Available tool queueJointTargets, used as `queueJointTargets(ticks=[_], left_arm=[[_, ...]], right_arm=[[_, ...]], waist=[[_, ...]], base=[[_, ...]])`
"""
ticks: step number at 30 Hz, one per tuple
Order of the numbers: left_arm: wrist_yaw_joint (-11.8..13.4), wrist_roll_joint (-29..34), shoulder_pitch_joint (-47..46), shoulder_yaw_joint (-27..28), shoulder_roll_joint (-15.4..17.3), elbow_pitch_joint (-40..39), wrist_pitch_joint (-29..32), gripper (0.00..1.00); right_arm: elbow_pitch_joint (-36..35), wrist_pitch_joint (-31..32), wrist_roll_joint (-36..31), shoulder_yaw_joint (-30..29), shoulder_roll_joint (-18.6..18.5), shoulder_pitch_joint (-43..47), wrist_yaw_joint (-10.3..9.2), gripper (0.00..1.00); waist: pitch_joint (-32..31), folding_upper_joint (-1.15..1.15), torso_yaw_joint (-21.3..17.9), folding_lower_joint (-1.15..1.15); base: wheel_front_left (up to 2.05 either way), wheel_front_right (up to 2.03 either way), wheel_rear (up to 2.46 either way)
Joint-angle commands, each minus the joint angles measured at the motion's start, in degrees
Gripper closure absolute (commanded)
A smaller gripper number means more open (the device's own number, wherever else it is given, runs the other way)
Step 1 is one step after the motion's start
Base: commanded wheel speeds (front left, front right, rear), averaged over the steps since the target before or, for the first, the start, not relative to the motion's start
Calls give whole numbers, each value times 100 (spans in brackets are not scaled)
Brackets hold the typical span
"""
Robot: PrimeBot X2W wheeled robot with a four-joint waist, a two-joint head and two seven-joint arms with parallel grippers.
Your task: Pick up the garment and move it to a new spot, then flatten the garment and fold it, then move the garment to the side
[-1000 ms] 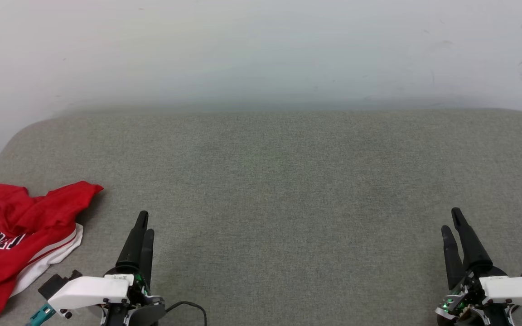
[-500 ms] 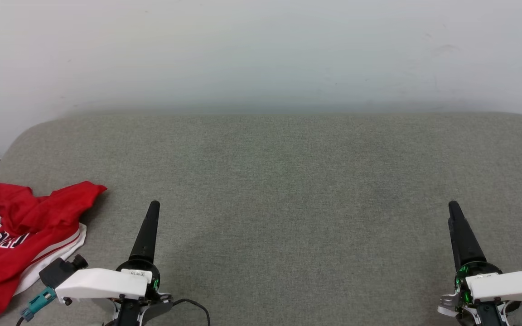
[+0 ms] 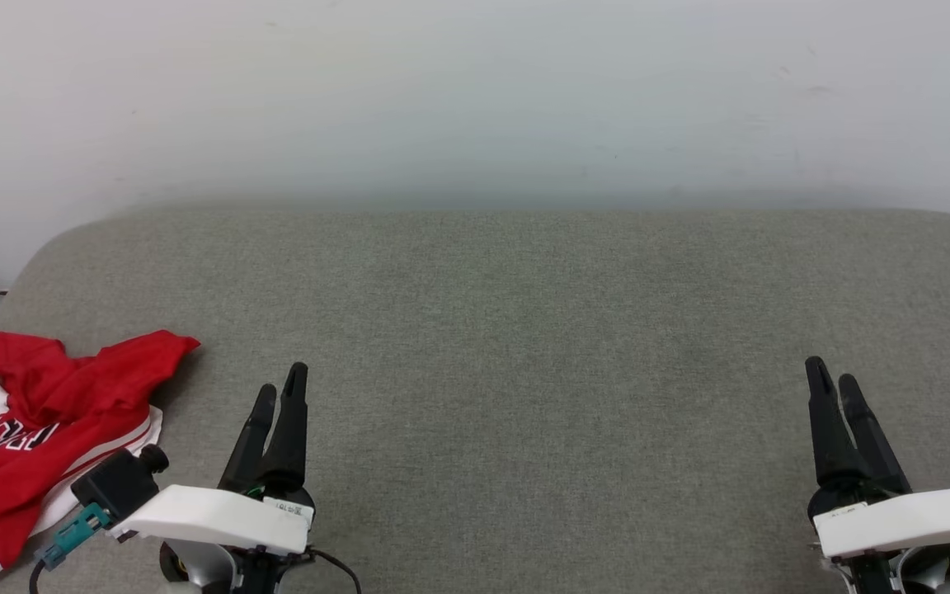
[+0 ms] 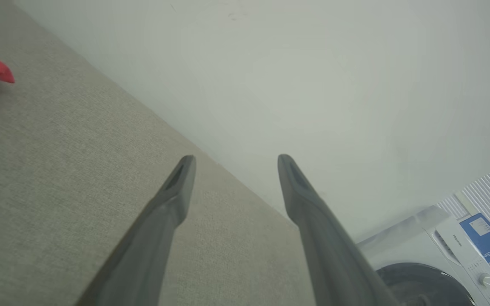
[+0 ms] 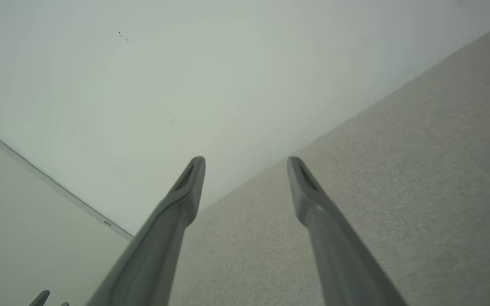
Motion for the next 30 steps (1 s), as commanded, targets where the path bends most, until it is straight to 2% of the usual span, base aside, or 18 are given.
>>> queueJointTargets(ticks=[1, 13, 30], left_arm=[[-13, 151, -33, 13, 27, -103, -47, 0], [2, 1677, 34, -49, 91, -148, -258, 0], [204, 3022, 61, -307, 241, -59, -522, 0]], right_arm=[[-121, -21, -169, -7, -13, -2, 0, 0], [-420, 233, -1600, -72, -12, 160, 0, 0], [-692, 563, -2839, -160, -11, 444, 0, 0]], waist=[[0, 0, 2, 0], [-27, 0, 39, 0], [-66, 0, 54, 0]], base=[[0, 0, 0], [0, 0, 0], [0, 0, 0]])
